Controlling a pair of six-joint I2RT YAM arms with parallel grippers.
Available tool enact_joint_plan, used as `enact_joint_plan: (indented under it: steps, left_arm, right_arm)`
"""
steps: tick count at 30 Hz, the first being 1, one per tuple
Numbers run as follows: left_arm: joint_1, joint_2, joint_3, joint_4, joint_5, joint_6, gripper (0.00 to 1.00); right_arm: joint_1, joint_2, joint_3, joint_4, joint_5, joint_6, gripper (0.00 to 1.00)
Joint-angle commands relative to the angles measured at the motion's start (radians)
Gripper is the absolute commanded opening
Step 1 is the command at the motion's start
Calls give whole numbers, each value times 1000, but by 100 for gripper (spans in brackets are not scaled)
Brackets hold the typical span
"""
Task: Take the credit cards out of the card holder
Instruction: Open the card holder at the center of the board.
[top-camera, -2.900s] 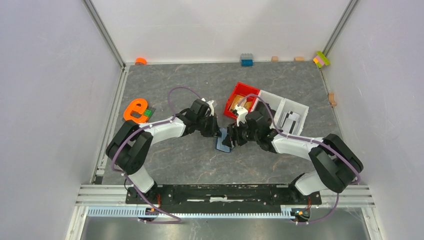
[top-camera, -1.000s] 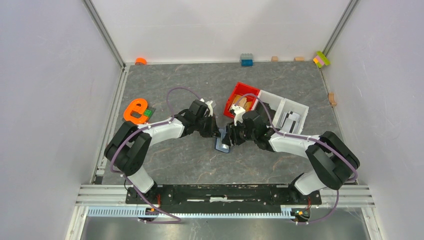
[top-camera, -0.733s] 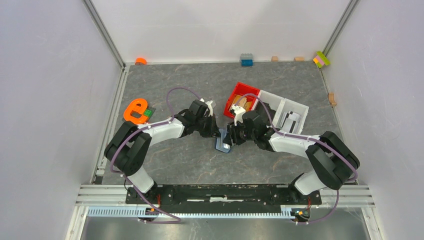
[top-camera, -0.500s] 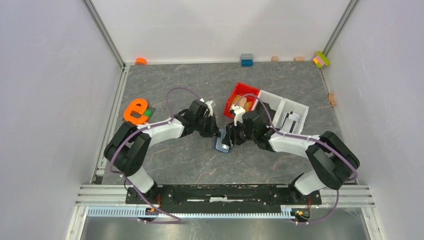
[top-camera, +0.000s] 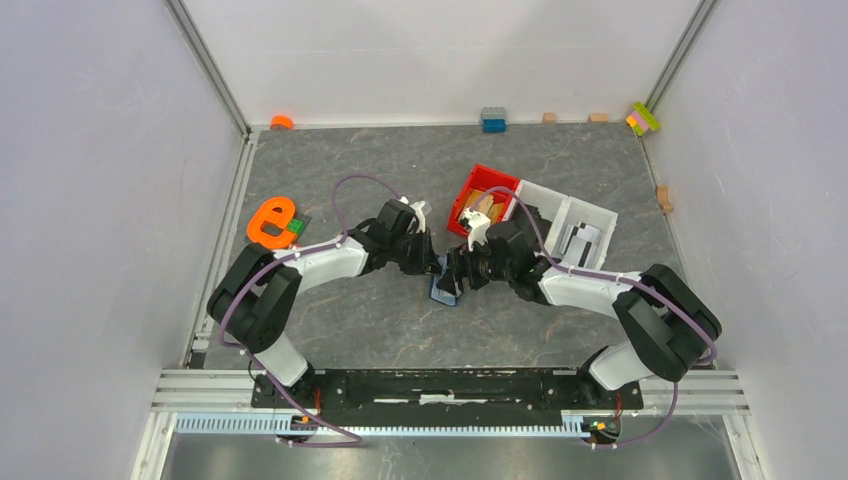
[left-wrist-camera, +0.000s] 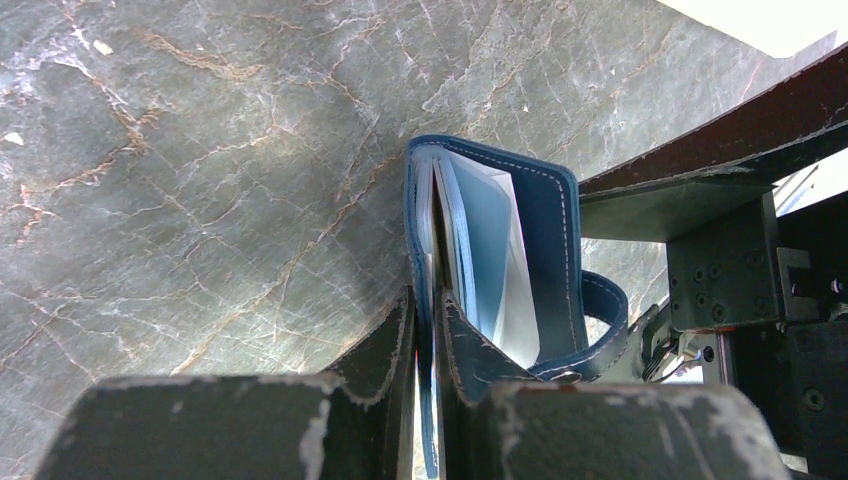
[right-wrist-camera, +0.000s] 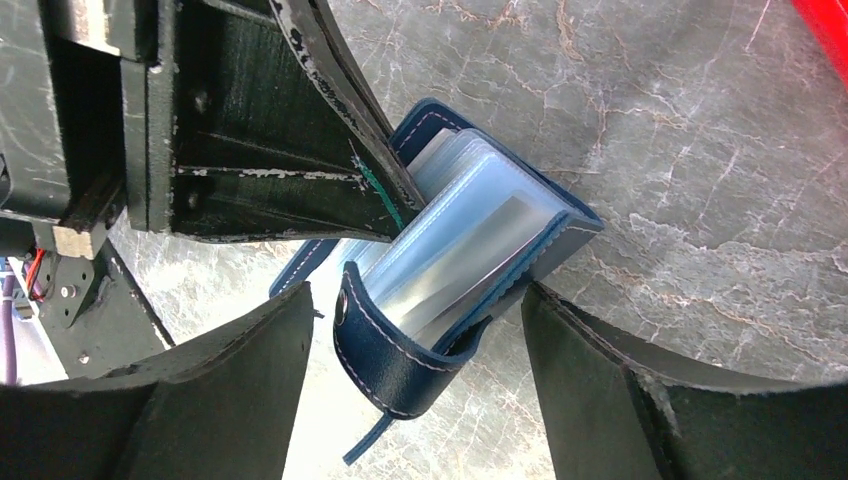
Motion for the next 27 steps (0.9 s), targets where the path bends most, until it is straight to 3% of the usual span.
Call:
enact_joint_plan:
  steps: [1, 4, 10, 15, 19, 23, 27]
  left_arm:
    - [-3, -36, -12, 21, 19, 6, 8]
    - [-3, -39, -12, 22, 17, 6, 8]
    - [-3, -39, -12, 19, 12, 7, 9]
    - [-3, -35, -9, 15, 8, 8, 8]
    - [-3, -28, -7, 16, 11, 10, 8]
    - [-4, -28, -7, 15, 13, 9, 9]
    - [-3, -26, -6, 15, 14, 8, 9]
  right_arm:
    - [13, -1, 12, 36, -9, -1, 81]
    - [17, 22, 33, 2, 14, -9, 80]
    - [17, 14, 34, -9, 26, -12, 61]
    - [17, 0, 23, 7, 12, -9, 55]
    - [18, 3, 23, 14, 5, -8, 40]
    - [18, 12, 28, 13, 1, -9, 36]
    - [17, 20, 34, 6, 0, -13, 19]
